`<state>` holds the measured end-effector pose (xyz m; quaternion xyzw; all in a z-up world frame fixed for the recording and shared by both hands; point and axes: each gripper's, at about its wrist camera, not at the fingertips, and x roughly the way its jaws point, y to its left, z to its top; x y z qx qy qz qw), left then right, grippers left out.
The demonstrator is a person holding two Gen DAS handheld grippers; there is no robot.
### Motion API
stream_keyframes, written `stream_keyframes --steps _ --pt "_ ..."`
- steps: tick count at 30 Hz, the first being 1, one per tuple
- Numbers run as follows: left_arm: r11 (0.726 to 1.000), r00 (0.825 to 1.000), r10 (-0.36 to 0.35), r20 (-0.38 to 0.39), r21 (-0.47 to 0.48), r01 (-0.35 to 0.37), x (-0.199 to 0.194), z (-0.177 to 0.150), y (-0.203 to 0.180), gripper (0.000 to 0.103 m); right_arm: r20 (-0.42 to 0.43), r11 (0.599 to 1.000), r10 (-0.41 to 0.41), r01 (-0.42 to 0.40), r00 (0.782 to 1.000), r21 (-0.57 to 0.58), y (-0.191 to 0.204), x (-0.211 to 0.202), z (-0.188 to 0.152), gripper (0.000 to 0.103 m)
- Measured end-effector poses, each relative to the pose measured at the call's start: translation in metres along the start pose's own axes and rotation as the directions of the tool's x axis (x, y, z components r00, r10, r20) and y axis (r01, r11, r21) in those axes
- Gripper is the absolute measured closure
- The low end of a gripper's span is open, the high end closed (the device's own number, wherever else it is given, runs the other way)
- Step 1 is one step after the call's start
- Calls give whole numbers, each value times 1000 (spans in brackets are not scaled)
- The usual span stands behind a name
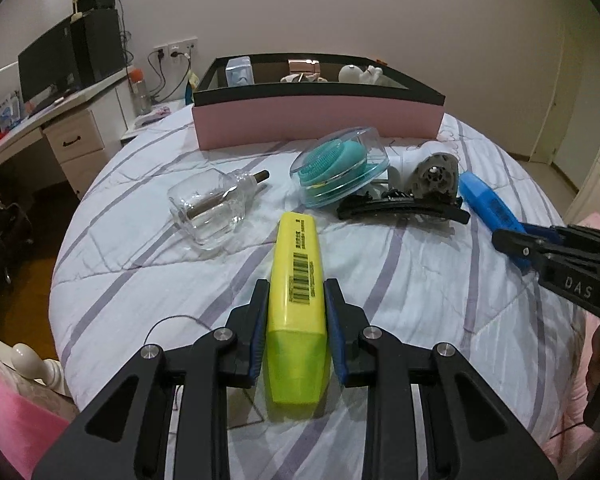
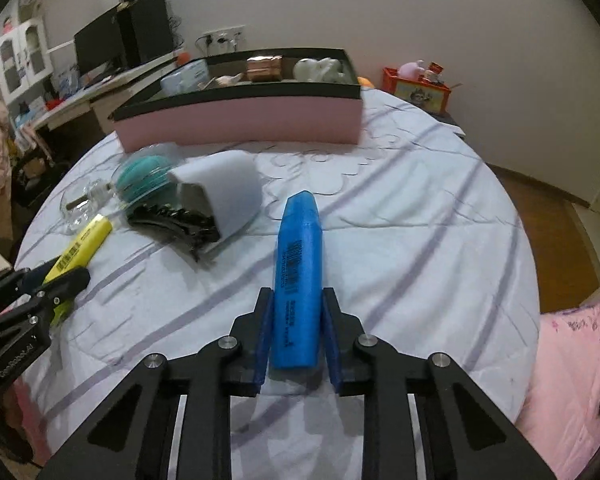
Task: Organize rigid objects
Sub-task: 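Grasp the yellow highlighter with the left tool while the right tool grasps the blue marker, then lift the highlighter and marker toward the pink box with both tools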
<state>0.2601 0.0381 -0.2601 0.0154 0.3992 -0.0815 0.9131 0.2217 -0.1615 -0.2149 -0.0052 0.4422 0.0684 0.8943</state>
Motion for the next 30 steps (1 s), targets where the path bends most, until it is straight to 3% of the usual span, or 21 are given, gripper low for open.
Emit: stream_keyframes --steps 4,9,12,13,14,30 --pt "1000 1000 1 0 -4 -1 5 3 -1 74 10 1000 -23 24 1000 -16 3 10 9 78" --pt "1000 1000 -21 20 -18 21 4 2 3 75 17 998 -56 57 998 -40 8 23 23 60" --pt "999 999 -34 31 -30 35 3 1 6 77 31 995 -70 72 997 -72 11 28 25 64" --pt "999 999 -39 33 -37 40 3 2 7 77 32 995 -61 63 998 -76 11 28 25 76" --pt "998 999 -42 33 -41 43 3 2 8 77 37 995 -59 62 998 -80 12 27 25 77" --pt "997 992 -57 117 -39 62 -35 17 -7 77 170 993 111 -102 979 -66 37 -29 12 76"
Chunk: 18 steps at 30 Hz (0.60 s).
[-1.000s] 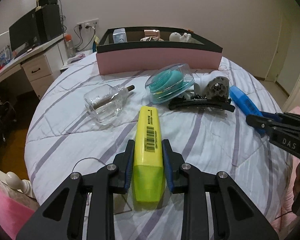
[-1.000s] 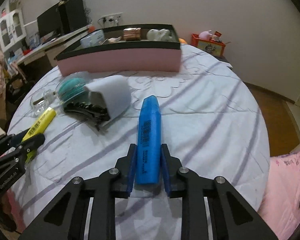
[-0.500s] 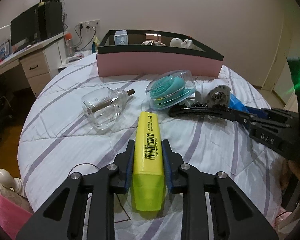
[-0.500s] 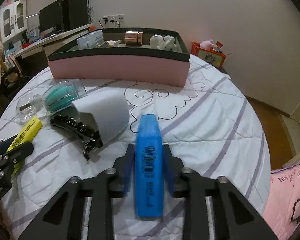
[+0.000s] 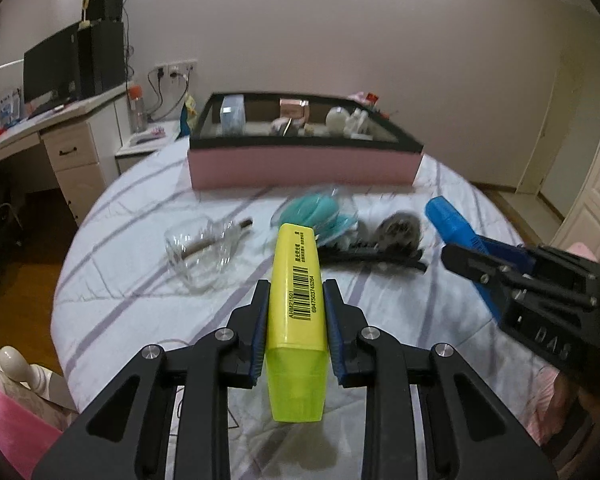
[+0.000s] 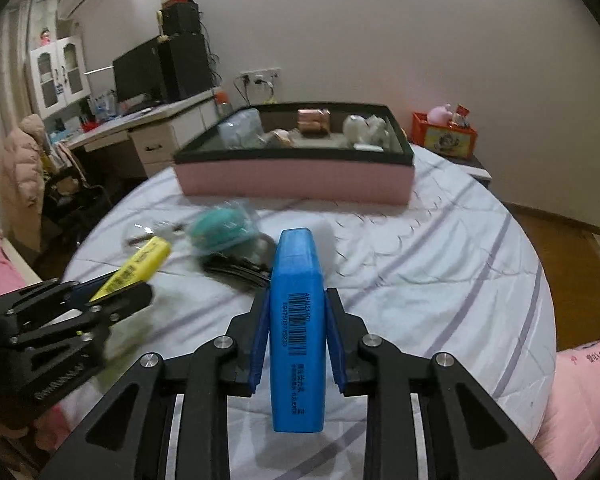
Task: Organize rigid objects
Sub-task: 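Lift the highlighter and marker toward the pink box with both tools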
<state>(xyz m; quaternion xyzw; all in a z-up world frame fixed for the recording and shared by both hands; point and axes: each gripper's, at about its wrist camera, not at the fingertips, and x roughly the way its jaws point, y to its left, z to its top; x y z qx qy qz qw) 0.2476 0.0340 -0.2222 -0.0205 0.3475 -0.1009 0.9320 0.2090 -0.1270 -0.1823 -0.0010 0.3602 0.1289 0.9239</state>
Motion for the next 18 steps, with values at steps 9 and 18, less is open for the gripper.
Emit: stream_keyframes --steps 9,18 --pt "998 992 39 117 39 -44 -40 28 -21 77 109 999 2 2 994 -34 24 -33 19 76" --pt "994 968 67 241 65 -85 -81 49 -41 77 246 997 -38 53 969 -54 32 -75 40 76"
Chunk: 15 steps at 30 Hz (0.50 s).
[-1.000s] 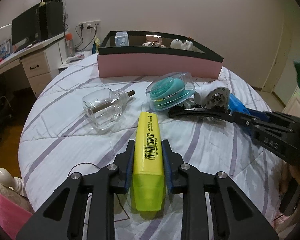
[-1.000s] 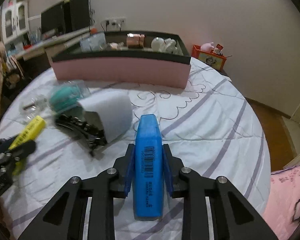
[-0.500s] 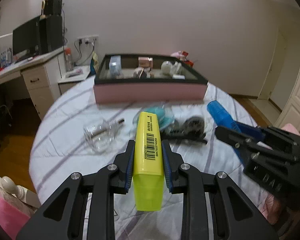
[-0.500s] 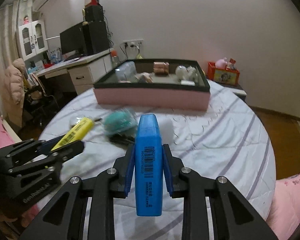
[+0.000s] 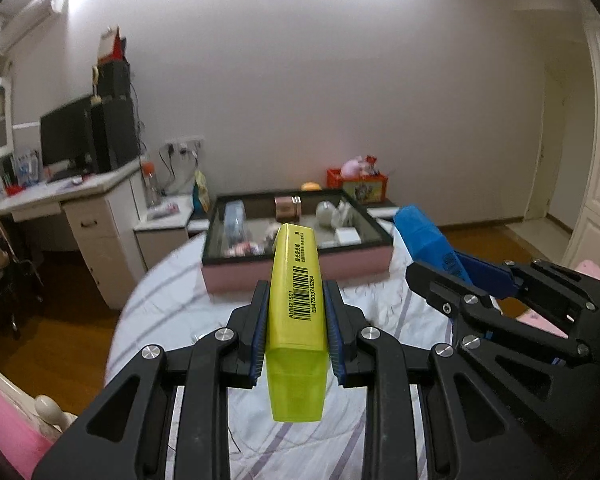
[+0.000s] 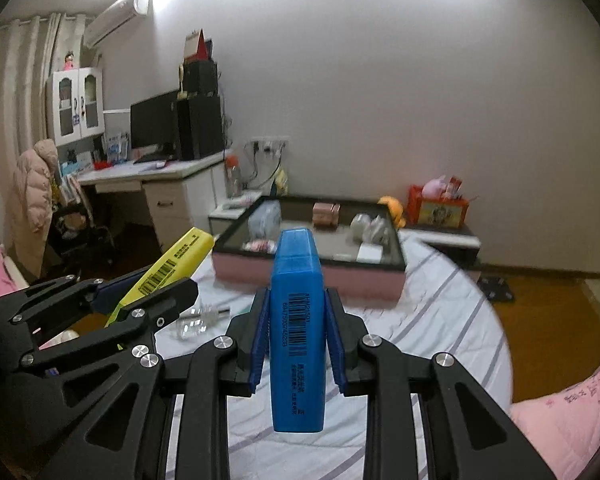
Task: Organize rigid objects
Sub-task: 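Lift the highlighter and marker toward the pink box with both tools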
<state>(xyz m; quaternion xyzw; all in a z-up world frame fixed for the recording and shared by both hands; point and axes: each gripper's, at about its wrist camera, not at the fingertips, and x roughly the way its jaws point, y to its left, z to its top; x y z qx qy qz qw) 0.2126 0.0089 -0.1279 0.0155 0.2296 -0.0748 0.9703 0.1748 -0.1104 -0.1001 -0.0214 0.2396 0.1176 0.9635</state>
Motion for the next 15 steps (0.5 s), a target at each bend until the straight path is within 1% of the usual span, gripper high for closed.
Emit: stream_keyframes --steps 6,12,15 --pt "999 996 40 81 26 -42 -21 18 -6 77 81 1000 -28 29 996 -5 3 -21 15 76" --pt "995 986 78 147 50 -86 -40 30 -11 77 147 998 -55 58 988 -17 6 -36 28 76" --pt "994 981 83 176 55 -94 -47 35 -11 77 177 998 -56 60 983 -16 7 -43 32 76"
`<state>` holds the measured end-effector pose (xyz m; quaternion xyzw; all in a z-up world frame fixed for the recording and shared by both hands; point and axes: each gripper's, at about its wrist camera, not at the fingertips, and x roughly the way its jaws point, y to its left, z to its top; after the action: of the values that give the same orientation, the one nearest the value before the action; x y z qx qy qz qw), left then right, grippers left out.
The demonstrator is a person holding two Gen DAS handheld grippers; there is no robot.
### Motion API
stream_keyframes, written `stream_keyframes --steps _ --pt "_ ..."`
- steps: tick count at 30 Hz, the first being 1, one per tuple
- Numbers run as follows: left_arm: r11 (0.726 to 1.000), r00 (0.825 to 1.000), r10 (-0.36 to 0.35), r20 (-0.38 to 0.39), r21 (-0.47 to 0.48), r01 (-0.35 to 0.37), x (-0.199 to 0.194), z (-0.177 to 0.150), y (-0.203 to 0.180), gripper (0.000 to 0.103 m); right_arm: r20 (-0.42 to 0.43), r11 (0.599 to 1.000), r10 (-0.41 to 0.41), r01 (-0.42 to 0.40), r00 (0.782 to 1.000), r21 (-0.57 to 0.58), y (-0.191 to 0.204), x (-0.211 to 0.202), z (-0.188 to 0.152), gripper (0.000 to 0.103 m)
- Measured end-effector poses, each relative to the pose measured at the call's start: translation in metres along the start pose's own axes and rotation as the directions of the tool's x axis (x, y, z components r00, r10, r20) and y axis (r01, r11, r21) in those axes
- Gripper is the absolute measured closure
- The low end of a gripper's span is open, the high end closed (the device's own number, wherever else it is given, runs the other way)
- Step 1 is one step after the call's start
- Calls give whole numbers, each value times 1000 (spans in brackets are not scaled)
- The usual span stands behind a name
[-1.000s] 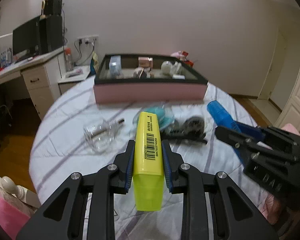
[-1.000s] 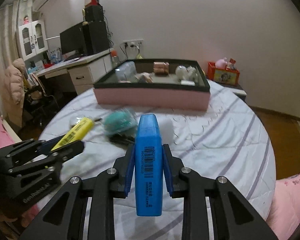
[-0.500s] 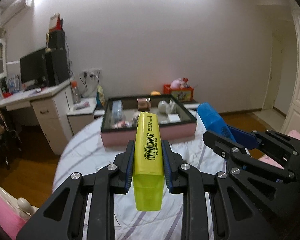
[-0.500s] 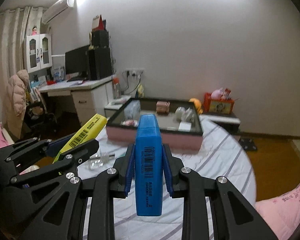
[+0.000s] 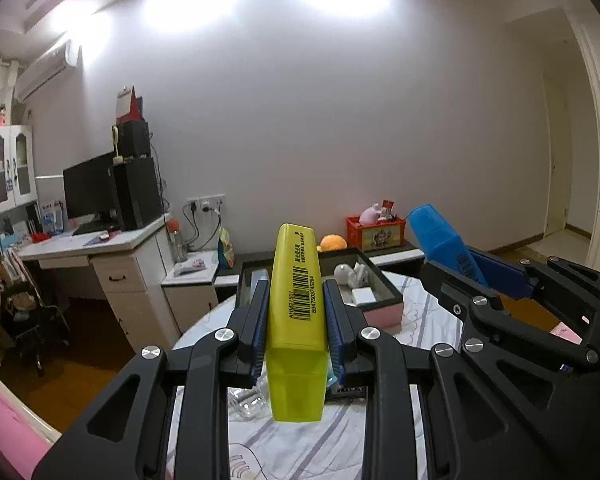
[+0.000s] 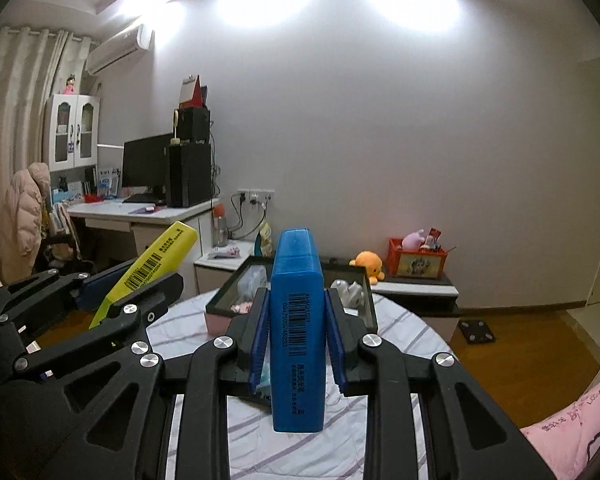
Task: Organize rigid objects
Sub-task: 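Lift the highlighter and marker toward the pink box with both tools, then lower the highlighter and marker into the pink box and open both tools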
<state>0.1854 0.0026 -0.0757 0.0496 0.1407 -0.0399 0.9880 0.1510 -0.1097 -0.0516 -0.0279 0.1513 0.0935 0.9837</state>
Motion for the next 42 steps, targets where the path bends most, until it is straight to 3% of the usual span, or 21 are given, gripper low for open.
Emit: stream_keyframes --steps 16,29,35,42 --pt "998 994 48 100 36 -52 -23 24 1 77 102 1000 8 -7 995 -8 5 -15 23 76" --pt "996 995 59 80 56 -64 11 28 5 77 94 1000 23 -22 995 -11 -3 13 24 76" --pt "996 998 51 35 78 -53 68 31 6 77 58 1000 10 -8 998 -24 -8 52 26 76" --pt "997 992 -3 -124 81 13 177 23 3 77 -51 999 -21 18 999 -44 -26 134 24 76"
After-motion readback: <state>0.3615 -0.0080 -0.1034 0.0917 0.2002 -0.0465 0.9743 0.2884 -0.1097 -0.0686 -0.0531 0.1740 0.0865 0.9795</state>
